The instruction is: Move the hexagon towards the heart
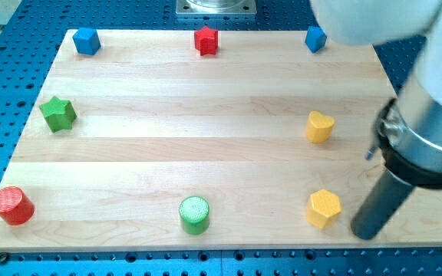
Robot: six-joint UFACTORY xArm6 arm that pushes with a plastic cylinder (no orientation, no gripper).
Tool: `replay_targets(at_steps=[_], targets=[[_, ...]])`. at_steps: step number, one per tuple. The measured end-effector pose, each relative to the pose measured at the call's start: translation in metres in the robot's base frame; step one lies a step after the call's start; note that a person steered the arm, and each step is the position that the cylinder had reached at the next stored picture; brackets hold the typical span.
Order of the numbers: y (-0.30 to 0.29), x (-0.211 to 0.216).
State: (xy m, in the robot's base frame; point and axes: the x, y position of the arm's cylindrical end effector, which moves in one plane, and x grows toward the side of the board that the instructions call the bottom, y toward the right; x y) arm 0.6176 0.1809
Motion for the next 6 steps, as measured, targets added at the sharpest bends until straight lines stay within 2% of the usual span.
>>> replay_targets(at_steps=[1,2,3,4,5,6], targets=[[-0.059,-0.003],[-0.073,-0.047],[-0.067,-0.068],[-0.076,-0.007],[-0.072,-0.067],[-0.065,-0.086]])
